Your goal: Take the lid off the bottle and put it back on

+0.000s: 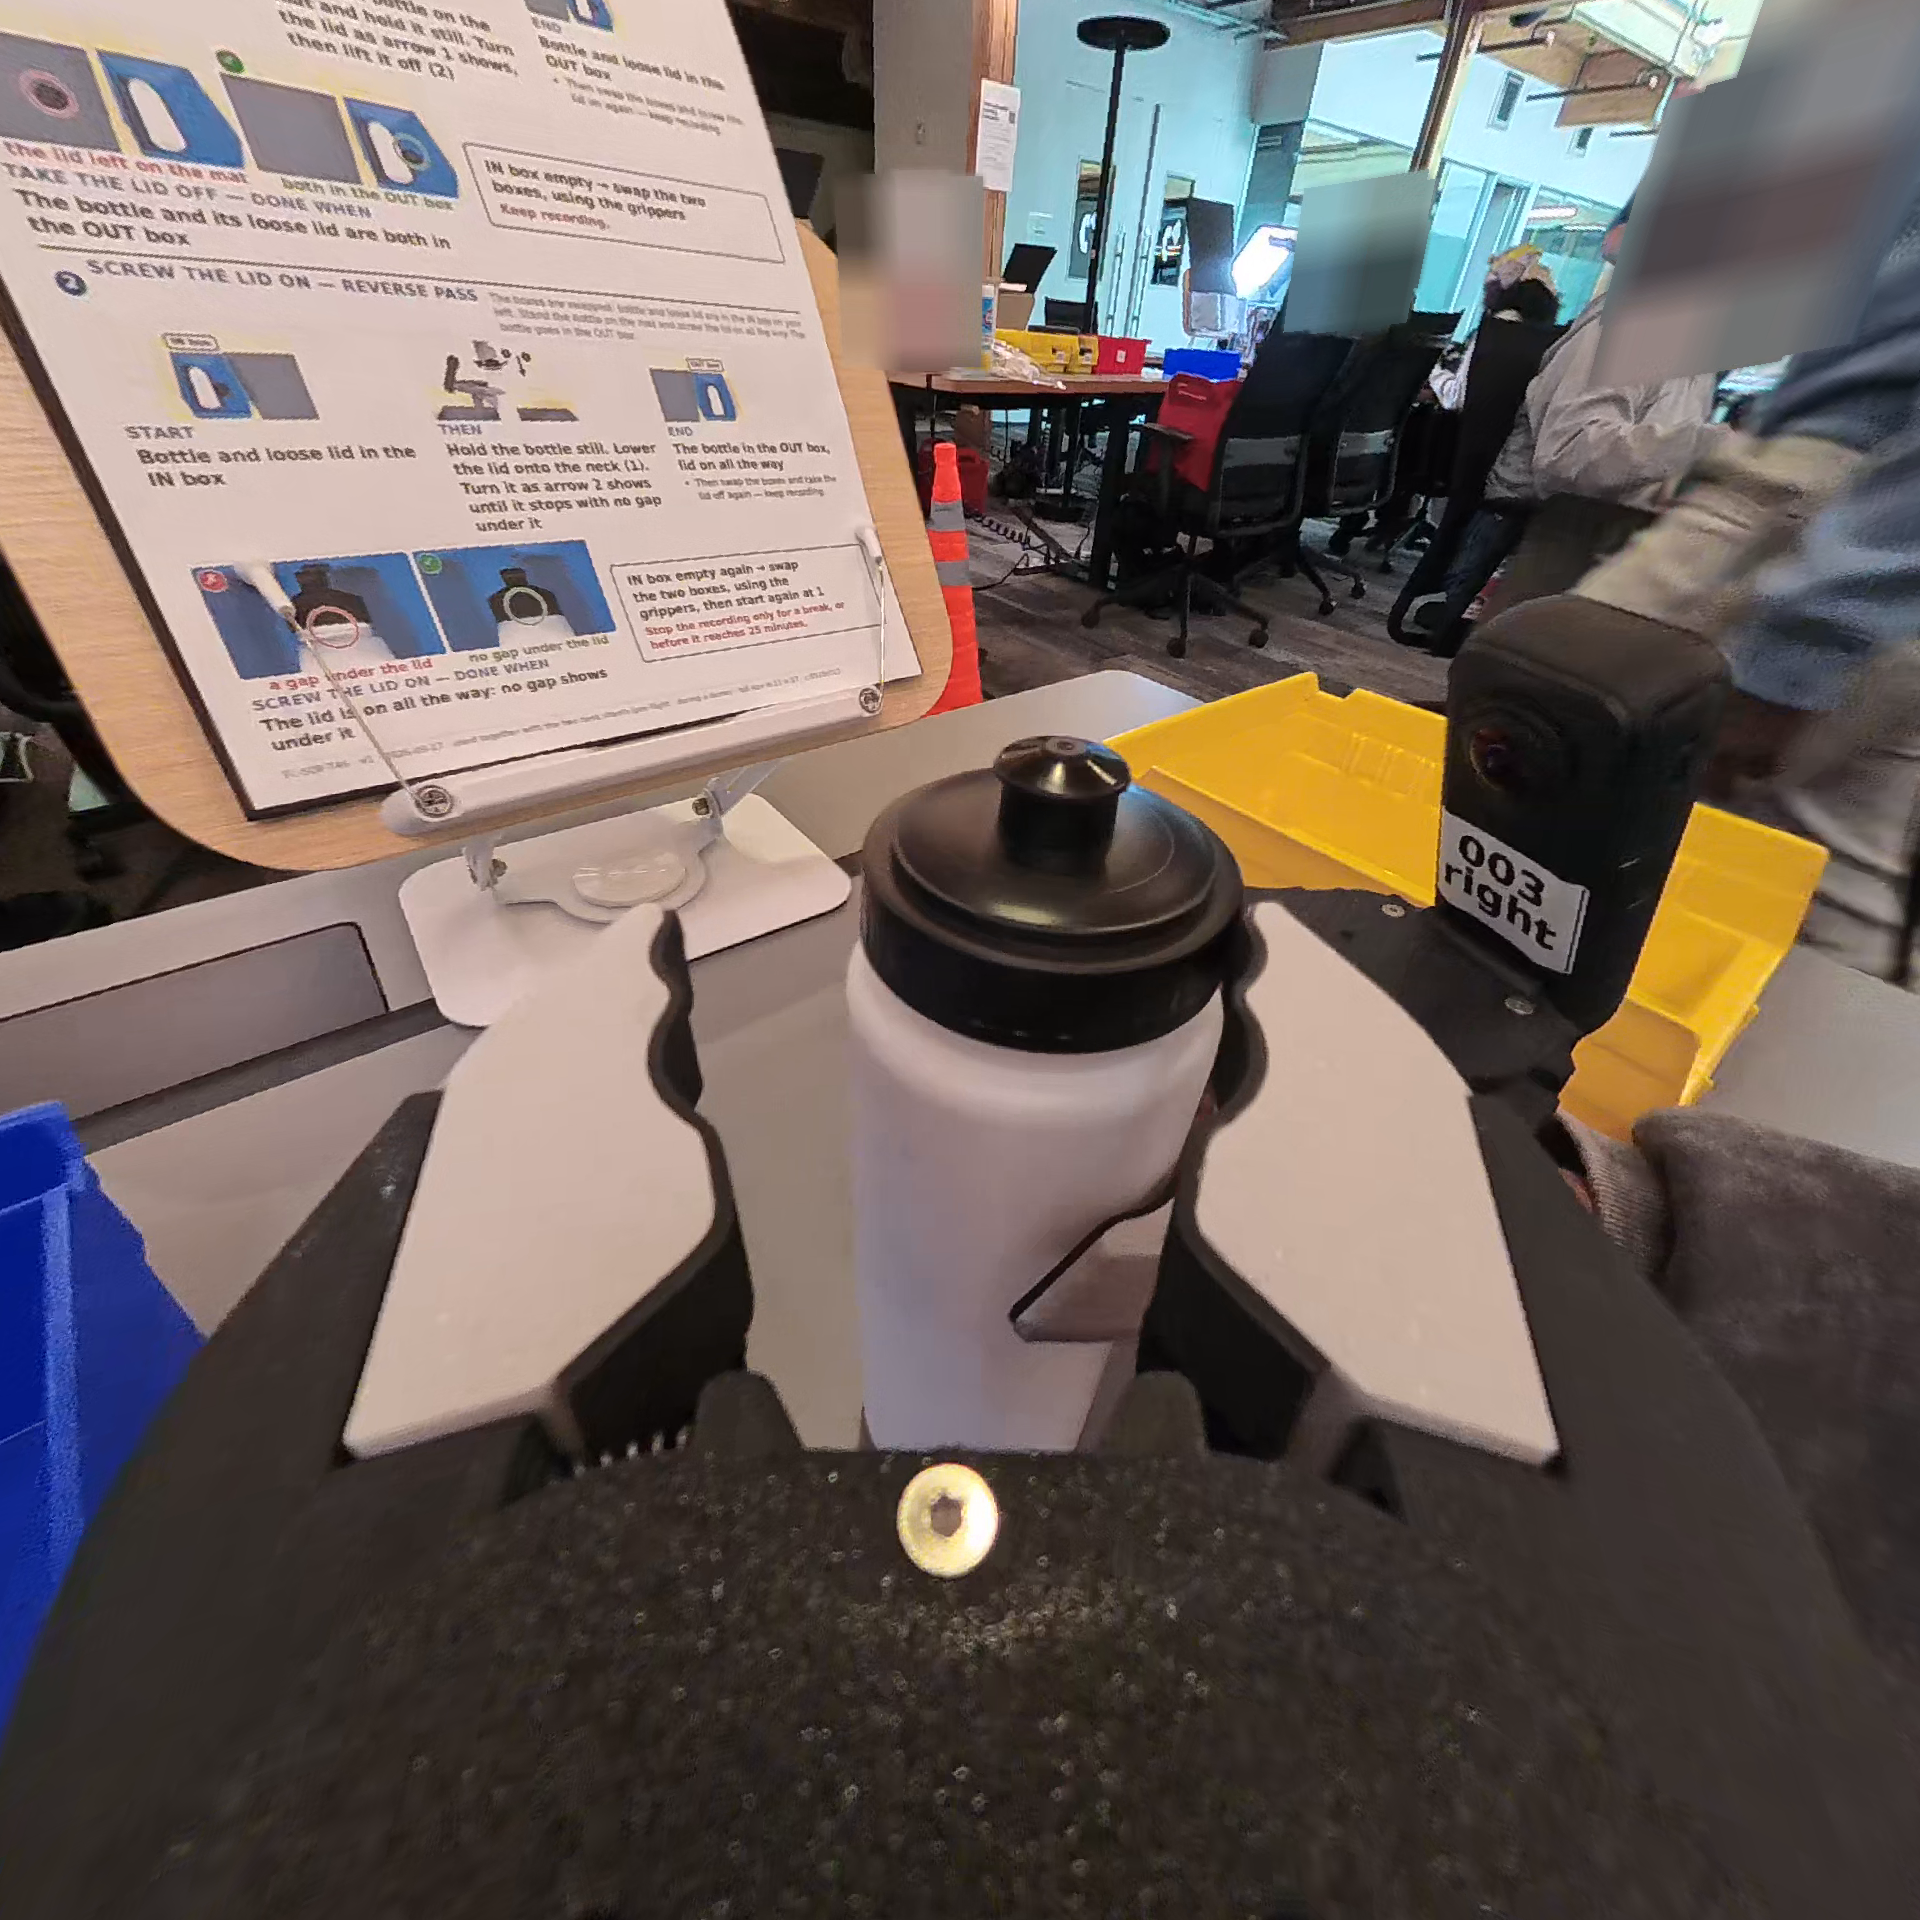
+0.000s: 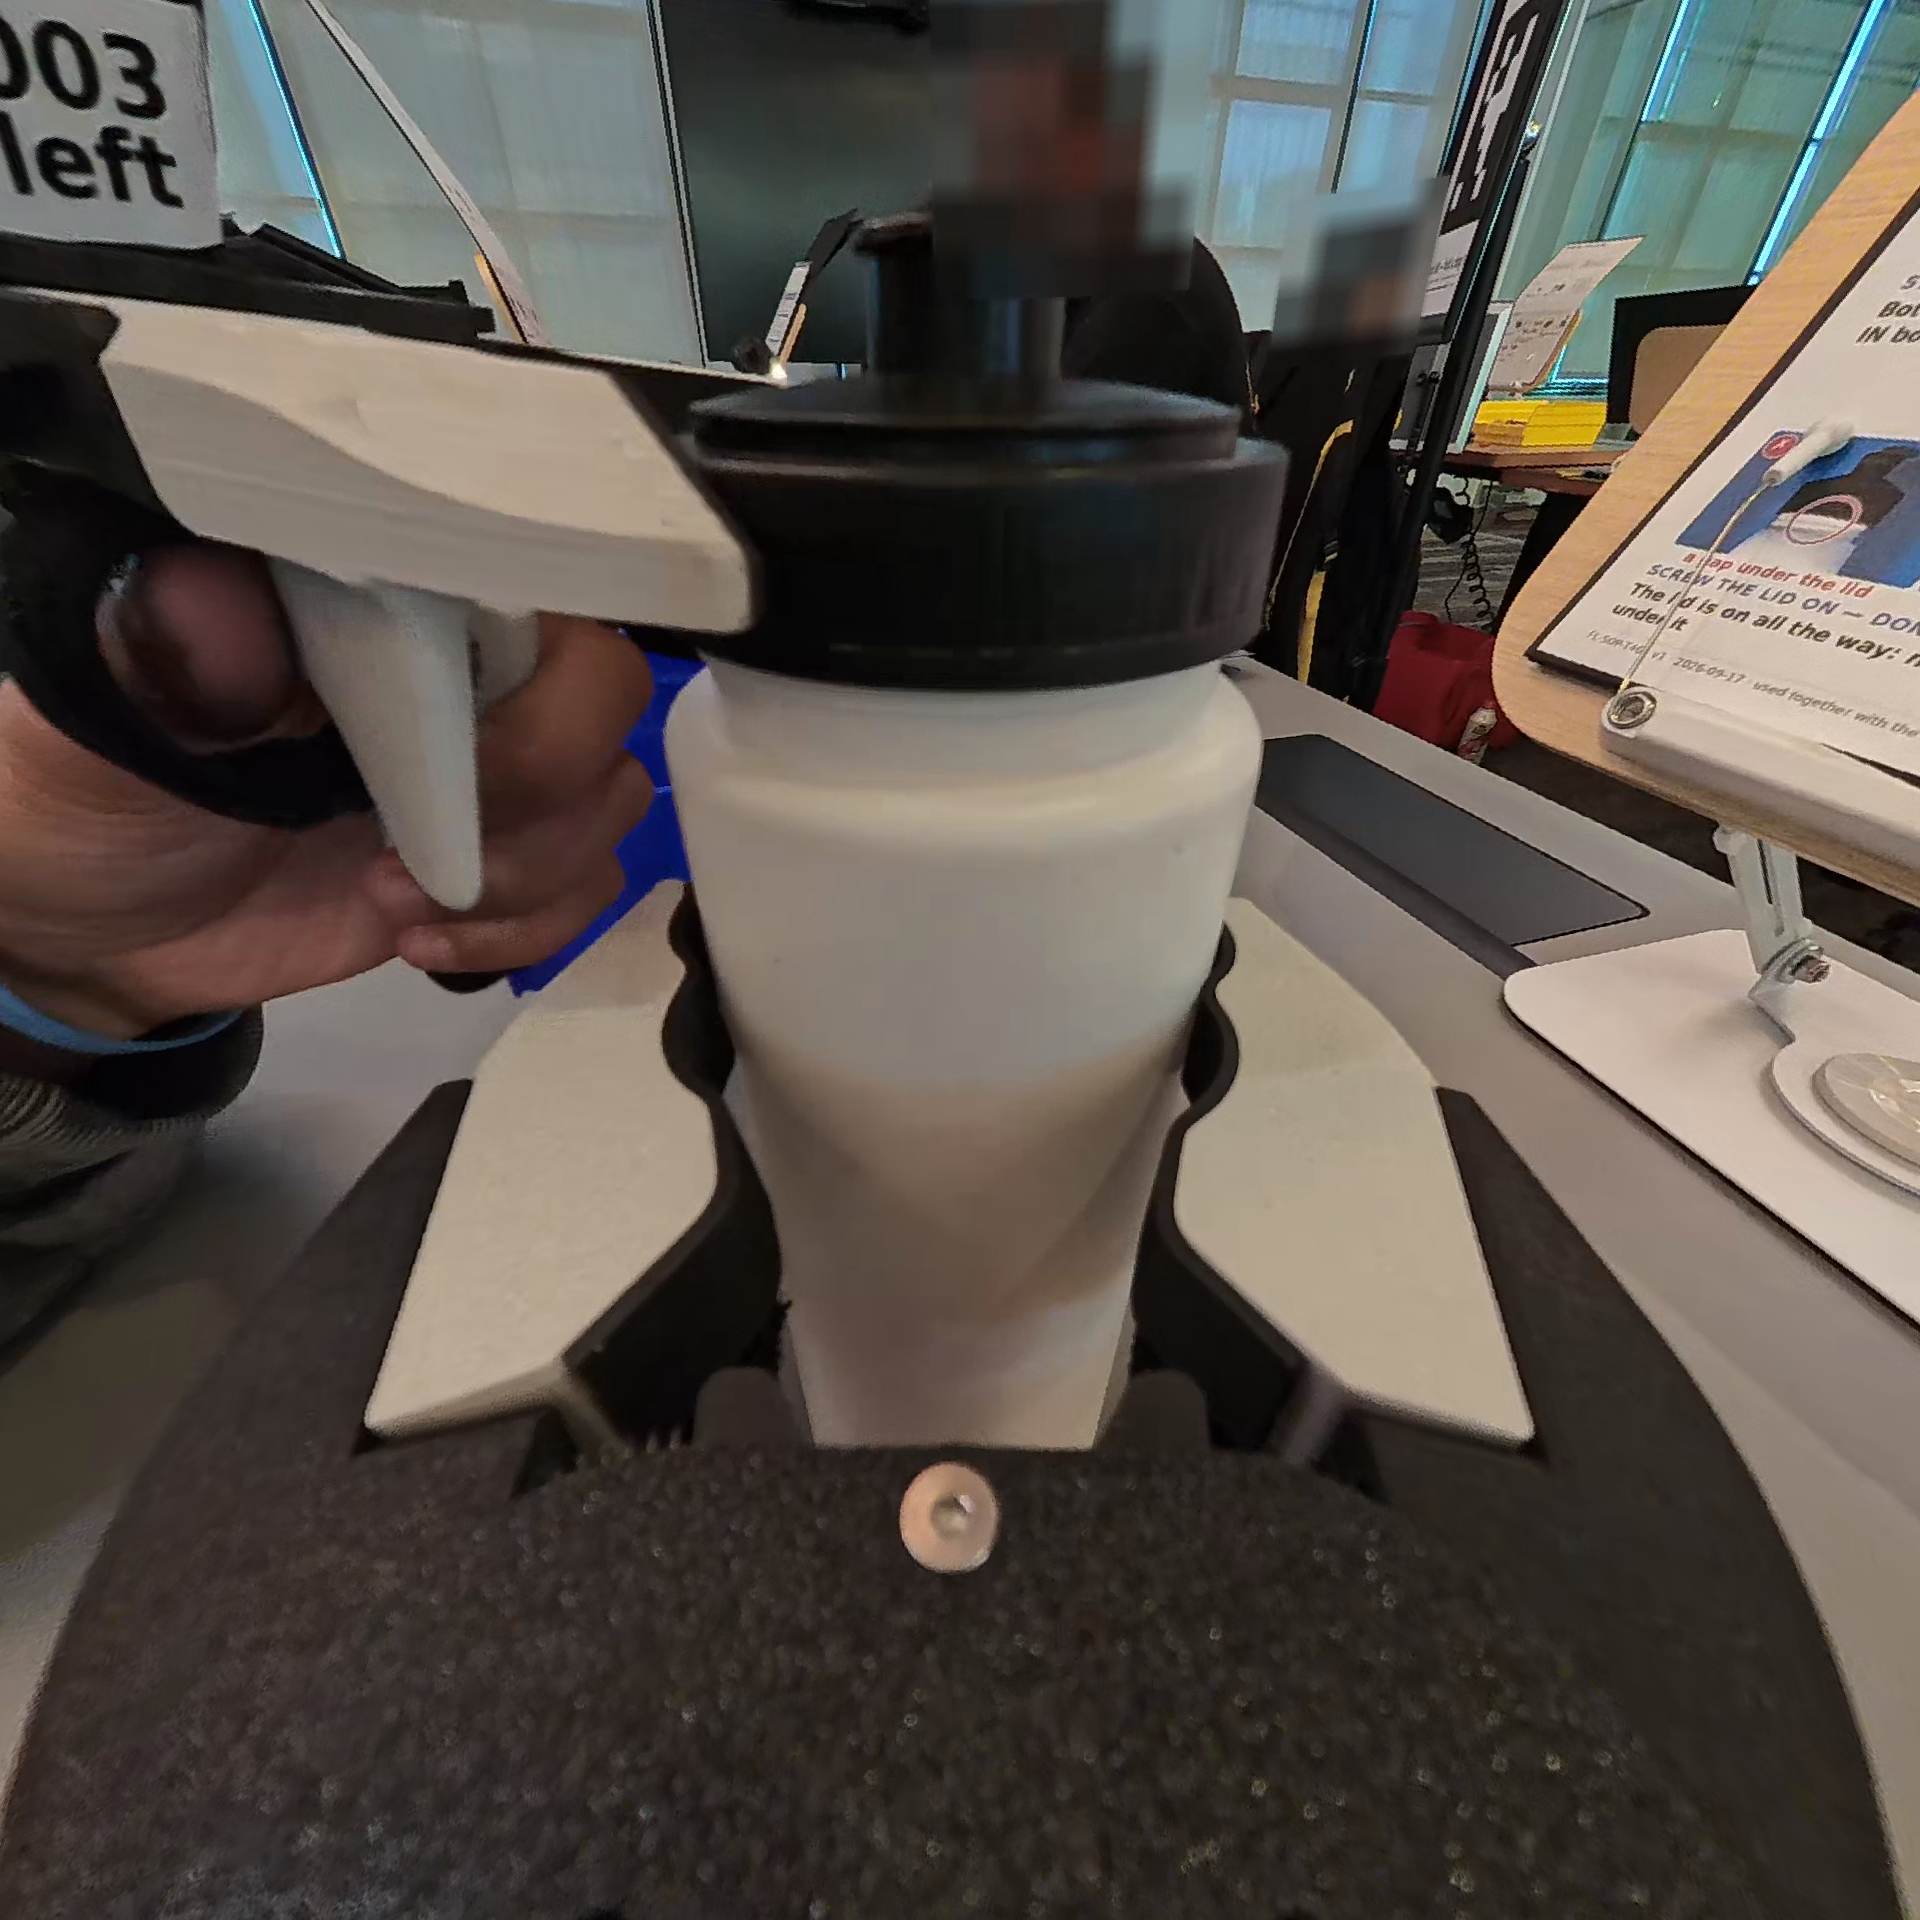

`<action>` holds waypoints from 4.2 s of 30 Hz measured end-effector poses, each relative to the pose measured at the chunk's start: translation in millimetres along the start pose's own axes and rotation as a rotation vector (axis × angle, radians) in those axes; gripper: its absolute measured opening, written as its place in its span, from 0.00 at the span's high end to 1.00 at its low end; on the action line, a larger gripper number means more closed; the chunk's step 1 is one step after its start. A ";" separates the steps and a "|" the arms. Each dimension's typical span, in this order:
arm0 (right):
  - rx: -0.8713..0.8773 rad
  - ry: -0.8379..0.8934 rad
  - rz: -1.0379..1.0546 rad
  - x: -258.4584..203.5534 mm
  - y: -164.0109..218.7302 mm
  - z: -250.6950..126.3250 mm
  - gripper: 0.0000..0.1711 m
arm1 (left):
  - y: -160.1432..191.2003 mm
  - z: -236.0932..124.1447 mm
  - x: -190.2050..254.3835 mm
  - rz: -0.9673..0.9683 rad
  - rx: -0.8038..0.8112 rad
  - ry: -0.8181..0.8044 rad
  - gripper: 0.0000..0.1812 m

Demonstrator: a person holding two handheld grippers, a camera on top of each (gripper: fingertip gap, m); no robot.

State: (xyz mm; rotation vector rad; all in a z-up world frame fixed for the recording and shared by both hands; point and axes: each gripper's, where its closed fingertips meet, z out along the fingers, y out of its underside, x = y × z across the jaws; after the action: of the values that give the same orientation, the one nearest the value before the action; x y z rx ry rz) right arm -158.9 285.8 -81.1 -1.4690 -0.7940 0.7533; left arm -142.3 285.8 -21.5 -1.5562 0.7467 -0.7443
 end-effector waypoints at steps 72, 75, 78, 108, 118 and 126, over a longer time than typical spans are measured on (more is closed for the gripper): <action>0.008 -0.004 -0.005 0.1 -0.2 -1.2 0.49 | 9.7 12.6 22.6 -0.005 -0.251 0.245 0.58; 0.015 -0.012 -0.006 -1.1 -0.4 -1.5 0.49 | 13.3 7.9 26.0 0.100 -0.385 0.417 0.58; 0.017 -0.017 -0.005 -1.5 -0.4 -1.6 0.49 | 13.4 5.4 26.7 0.161 -0.397 0.631 0.58; 0.031 -0.028 0.003 -0.7 -1.0 -3.3 0.49 | -22.8 -3.2 53.6 0.241 -0.226 1.107 0.33; 0.028 0.004 -0.004 0.4 -0.7 -2.2 0.49 | -23.6 0.3 19.7 0.106 -0.040 -0.210 0.42; 0.028 0.008 -0.004 0.1 -0.7 -3.1 0.49 | -6.1 8.3 21.5 -0.148 -0.075 -0.475 0.47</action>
State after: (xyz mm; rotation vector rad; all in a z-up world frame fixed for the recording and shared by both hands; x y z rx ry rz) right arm -156.3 284.1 -80.3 -1.4444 -0.7769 0.7522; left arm -122.6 274.0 -15.2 -1.7815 0.3134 -0.4263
